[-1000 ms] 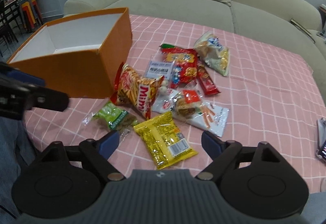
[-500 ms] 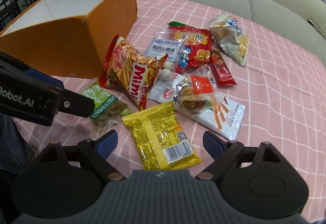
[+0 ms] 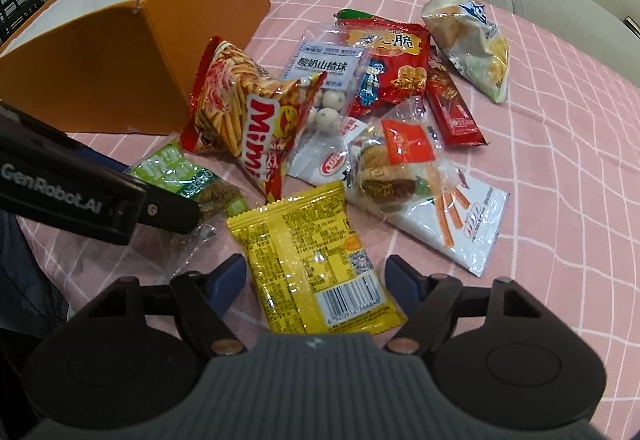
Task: Organize snacks
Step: 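Grasp the green packet with the left tool while the right tool grasps the yellow packet, then carry the green packet with the left tool while the right tool carries the yellow packet into the box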
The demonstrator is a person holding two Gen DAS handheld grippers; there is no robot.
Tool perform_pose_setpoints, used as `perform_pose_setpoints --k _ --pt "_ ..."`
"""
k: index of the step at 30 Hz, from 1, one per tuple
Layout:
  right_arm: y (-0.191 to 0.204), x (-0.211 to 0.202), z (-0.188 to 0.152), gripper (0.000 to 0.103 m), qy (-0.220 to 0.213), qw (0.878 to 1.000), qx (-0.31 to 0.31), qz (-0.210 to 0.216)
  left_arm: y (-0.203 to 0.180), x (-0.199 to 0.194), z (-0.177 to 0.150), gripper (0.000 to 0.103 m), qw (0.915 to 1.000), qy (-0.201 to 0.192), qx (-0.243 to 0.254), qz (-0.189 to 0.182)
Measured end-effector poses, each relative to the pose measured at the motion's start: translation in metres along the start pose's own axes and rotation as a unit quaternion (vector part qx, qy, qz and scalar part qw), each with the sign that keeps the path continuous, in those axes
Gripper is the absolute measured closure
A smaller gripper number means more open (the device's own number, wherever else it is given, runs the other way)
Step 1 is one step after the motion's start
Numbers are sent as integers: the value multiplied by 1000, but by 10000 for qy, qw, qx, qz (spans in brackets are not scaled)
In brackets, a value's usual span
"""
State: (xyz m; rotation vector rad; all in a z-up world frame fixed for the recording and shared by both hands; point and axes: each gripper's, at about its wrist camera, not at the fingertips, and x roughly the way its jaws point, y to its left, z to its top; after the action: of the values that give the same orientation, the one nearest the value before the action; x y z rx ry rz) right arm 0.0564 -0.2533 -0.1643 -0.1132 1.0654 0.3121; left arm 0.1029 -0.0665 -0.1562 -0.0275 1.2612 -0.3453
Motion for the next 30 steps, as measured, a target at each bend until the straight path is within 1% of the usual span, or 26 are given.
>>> perform_pose_setpoints --k 2,3,6,8,11,14,17,23,27,30 --pt "2 1 0 36 -2 10000 -68 -36 0 2 0 41 10000 30 -20 -33" --pt "4 0 0 40 -11 9999 -97 -71 0 2 0 42 10000 12 -13 -38" --pt "6 -1 -1 45 -10 9999 -129 -101 -2 2 0 44 10000 1 39 -28" --pt "8 -2 -1 47 5 9998 -134 -122 -2 2 0 46 10000 11 30 -27" --pt "10 -2 -1 49 31 9998 -143 -159 -4 2 0 54 10000 44 -13 5" --pt "12 -4 -1 51 92 9998 -100 -126 -6 -1 0 55 10000 28 4 85" --pt "13 -11 -1 51 66 10000 -25 -58 -4 -8 -2 55 9999 -17 -23 103" --pt "21 -34 2 51 -75 9999 -10 -93 -2 -37 -13 55 9997 -120 35 198" --pt "29 -63 8 51 -379 9993 52 -32 3 -67 -22 55 9991 -410 22 84" --pt "37 -82 18 51 -634 9980 13 15 11 -90 -24 55 9980 -630 -99 -23"
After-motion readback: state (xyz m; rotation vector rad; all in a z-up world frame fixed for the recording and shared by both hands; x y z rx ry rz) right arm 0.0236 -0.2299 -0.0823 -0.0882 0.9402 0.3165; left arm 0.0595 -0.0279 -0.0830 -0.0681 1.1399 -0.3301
